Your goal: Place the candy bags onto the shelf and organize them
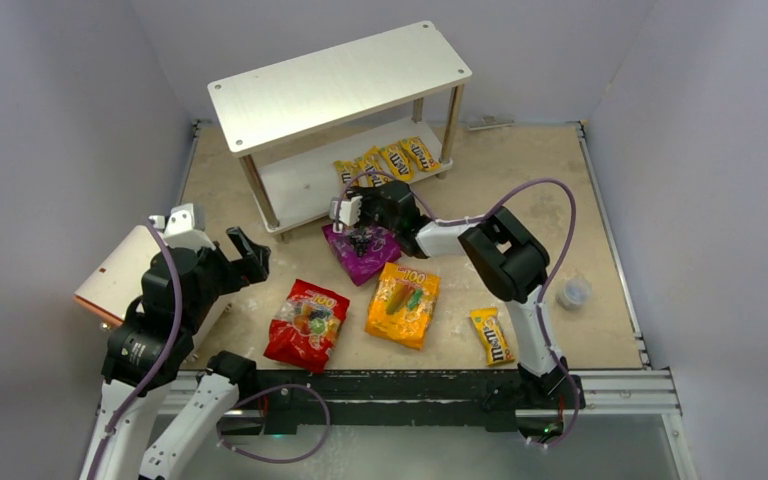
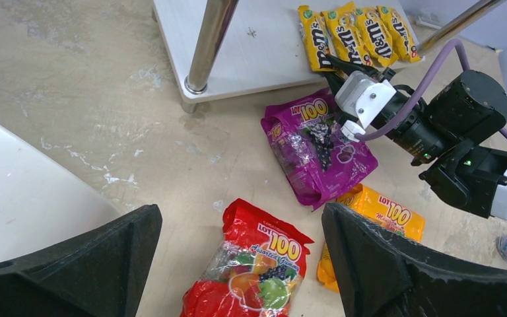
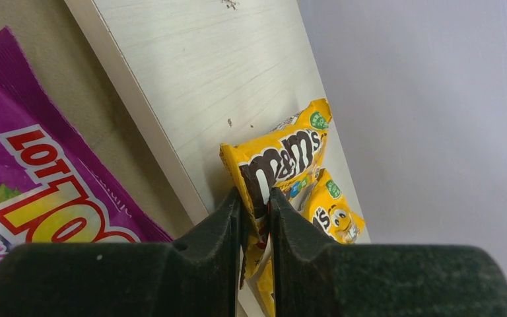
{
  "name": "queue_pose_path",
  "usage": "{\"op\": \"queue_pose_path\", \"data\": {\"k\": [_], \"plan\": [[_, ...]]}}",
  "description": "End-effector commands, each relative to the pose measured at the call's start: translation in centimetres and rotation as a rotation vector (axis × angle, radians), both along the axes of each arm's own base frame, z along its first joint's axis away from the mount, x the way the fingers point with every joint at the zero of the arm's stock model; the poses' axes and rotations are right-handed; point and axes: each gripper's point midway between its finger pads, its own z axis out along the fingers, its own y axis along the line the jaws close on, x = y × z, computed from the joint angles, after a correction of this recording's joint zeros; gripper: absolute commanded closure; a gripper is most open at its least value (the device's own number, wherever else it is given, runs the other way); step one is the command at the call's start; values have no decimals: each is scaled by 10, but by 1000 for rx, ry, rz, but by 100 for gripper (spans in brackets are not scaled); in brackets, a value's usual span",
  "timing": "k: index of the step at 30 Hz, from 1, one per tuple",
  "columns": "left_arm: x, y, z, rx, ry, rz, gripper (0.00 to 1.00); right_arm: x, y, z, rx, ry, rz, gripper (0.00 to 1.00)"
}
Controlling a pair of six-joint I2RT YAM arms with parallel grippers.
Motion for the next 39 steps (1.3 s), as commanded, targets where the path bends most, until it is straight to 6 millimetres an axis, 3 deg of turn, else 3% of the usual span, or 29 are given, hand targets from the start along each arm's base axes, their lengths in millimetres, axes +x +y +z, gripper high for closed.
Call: {"op": "queue_pose_path", "data": {"k": [1,9,14,26,29,31,33,39], "plan": [[2,2,14,-12,-44,13,2,1,5,17,34,-48,52,79],[3,1,15,-11,-42,7,1,-1,8,23,60,-64,90,73],[4,1,15,-11,-44,8,1,-1,5,19,54,-48,79,49],[4,-2,14,-16,-39,-1,1,-11,-8,23,24,-18,73,31],[4,-2,14,-18,-40,-2,1,-18,-13,16,-22,41,84,27],[4,-2,14,-19,-41,-2,1,-23,-17,17,-20,48,93,18],[4,-2,12,-18,-36,-1,1,-32,-21,22,-11,41,105,2],[4,-4,13,-20,-39,-12,0,-57,-33,57,105,49,106,1]]}}
